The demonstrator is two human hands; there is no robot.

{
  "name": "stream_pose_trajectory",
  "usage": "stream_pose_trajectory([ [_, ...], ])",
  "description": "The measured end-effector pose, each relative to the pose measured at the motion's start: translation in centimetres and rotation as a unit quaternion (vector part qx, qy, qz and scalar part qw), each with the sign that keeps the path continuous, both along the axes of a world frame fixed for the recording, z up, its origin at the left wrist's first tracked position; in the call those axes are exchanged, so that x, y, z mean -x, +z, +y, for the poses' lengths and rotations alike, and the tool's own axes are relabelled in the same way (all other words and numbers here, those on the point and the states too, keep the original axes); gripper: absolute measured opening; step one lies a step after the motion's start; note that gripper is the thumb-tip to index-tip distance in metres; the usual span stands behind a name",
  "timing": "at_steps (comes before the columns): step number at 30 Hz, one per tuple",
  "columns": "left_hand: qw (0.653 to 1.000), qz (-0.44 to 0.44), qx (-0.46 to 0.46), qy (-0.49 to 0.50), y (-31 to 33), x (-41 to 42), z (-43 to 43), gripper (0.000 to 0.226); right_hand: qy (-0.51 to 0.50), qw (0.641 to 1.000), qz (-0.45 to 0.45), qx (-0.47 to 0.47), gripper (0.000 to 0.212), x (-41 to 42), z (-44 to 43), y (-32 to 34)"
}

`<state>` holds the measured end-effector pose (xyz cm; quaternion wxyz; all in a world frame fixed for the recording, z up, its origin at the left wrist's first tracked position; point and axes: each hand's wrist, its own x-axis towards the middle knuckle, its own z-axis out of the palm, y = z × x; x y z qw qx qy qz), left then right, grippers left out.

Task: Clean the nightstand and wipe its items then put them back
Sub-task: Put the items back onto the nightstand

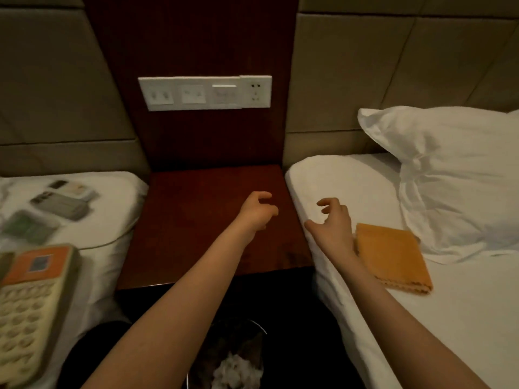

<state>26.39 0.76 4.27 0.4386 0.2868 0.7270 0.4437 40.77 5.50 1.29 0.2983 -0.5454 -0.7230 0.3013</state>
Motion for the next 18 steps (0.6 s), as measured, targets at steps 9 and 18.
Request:
stream_pose_trajectory([
  [9, 0.984, 0.077, -0.028, 0.161, 1.1, 12.5, -10.6, 0.034, 0.204, 0.976, 0.019, 0.07, 0.032, 14.7, -7.6, 0.2],
  [18, 0.948, 0.073, 0.022, 0.308, 0.1, 20.4, -22.6, 0.033, 0.318, 0.936, 0.012, 0.151, 0.031, 24.2, -16.8, -1.5],
])
